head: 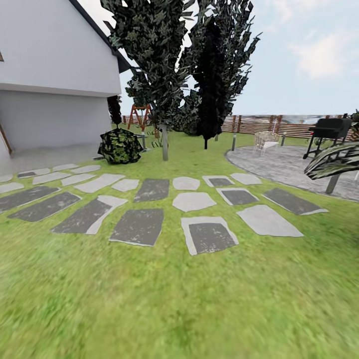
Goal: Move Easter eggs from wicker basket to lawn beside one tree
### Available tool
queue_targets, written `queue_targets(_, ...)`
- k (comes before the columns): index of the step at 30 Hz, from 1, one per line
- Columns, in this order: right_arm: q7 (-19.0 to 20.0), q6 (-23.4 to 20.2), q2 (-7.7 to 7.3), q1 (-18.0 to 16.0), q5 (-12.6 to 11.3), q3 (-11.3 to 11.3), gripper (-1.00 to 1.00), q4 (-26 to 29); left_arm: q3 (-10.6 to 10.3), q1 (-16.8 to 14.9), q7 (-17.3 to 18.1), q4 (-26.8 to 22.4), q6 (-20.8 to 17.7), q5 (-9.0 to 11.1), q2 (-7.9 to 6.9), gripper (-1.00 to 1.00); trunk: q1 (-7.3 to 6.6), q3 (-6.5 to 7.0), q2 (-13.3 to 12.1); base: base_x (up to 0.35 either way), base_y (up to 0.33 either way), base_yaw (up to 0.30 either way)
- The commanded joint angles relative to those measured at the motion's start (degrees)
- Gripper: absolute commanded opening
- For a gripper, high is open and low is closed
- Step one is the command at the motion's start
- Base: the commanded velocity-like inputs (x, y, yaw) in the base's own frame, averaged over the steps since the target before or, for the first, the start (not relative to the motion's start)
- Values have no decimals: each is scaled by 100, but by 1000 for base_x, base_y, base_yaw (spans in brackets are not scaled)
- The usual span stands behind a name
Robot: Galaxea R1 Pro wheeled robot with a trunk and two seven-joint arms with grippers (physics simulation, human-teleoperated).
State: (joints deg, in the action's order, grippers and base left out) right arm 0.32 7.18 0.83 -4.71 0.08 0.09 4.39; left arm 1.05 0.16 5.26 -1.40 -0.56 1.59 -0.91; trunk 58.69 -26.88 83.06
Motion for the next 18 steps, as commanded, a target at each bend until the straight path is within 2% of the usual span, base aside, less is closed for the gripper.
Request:
queue_targets(1, 3, 20, 2, -3, 1, -1, 100, -3, 10, 2, 21, -9, -6, 17, -1, 100, 3, -5, 2, 331, 0, 0)
queue_targets(18, 3, 20, -4, -3, 1, -1, 100, -12, 9, 2, 27, -95, 3, 17, -15, 100, 3, -5, 2, 331, 0, 0)
